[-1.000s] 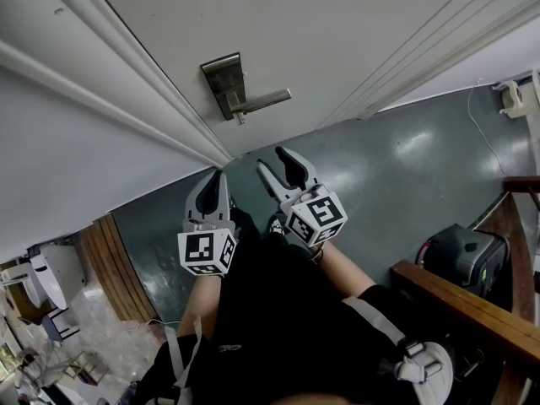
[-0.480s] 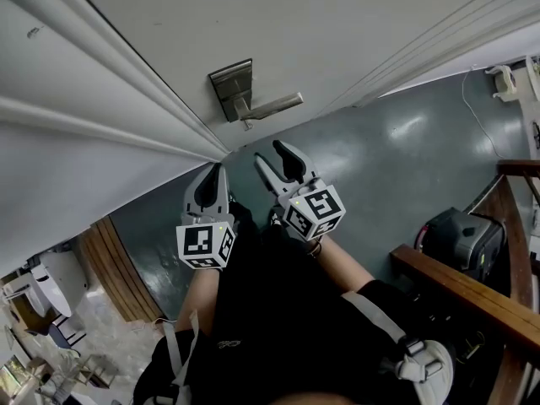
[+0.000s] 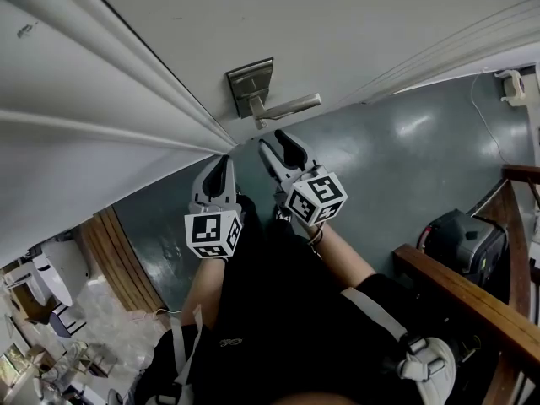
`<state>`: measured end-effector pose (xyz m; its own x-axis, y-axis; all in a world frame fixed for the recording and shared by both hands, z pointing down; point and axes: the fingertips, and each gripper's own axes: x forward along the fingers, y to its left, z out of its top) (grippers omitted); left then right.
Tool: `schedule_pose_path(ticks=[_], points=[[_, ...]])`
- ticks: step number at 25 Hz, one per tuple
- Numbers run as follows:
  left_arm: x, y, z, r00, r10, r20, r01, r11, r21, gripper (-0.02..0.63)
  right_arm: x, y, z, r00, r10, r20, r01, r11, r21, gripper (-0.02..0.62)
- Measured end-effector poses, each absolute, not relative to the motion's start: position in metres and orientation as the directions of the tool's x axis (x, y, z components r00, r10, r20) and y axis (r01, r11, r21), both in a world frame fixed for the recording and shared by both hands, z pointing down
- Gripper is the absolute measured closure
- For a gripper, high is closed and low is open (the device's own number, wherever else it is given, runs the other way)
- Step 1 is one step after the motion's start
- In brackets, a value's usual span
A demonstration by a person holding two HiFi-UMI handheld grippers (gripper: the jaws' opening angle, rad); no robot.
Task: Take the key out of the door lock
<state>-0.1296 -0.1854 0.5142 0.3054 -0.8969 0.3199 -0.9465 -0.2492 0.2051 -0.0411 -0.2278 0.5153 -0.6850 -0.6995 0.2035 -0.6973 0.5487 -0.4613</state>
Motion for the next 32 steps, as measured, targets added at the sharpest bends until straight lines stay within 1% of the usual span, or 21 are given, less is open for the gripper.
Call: schedule_pose_path(ticks=[4, 9, 15, 20, 29, 32], points=[[-0.133, -0.187, 0.52, 0.297, -0.895, 0.332, -0.949, -0.237, 0.209, 0.583, -0.049, -0.237, 0.522, -0.688, -0.697, 0.199, -0.686, 0.536, -0.492, 0.407], [-0.136, -0.189, 0.526, 0.298, -0.889, 0.346, -0.949, -0.238, 0.207, 0.583, -0.048, -0.246, 0.531, -0.684, -0.703, 0.194, -0.651, 0.468, -0.598, 0.41], [-0.142, -0.194, 0.526, 0.299, -0.887, 0.351, -0.949, -0.24, 0.203, 0.583, -0.051, -0.255, 0.538, -0.682, -0.708, 0.185, -0.616, 0.419, -0.667, 0.41], [-0.144, -0.199, 0.528, 0.304, -0.884, 0.354, -0.948, -0.245, 0.204, 0.583, -0.057, -0.264, 0.543, -0.693, -0.701, 0.168, -0.562, 0.381, -0.734, 0.411], [-0.148, -0.206, 0.528, 0.312, -0.883, 0.352, -0.945, -0.251, 0.208, 0.583, -0.062, -0.272, 0.539, -0.698, -0.709, 0.096, -0.459, 0.341, -0.82, 0.463], [-0.147, -0.209, 0.529, 0.319, -0.881, 0.351, -0.943, -0.259, 0.207, 0.583, -0.062, -0.276, 0.541, -0.694, -0.714, 0.092, -0.445, 0.325, -0.834, 0.483]])
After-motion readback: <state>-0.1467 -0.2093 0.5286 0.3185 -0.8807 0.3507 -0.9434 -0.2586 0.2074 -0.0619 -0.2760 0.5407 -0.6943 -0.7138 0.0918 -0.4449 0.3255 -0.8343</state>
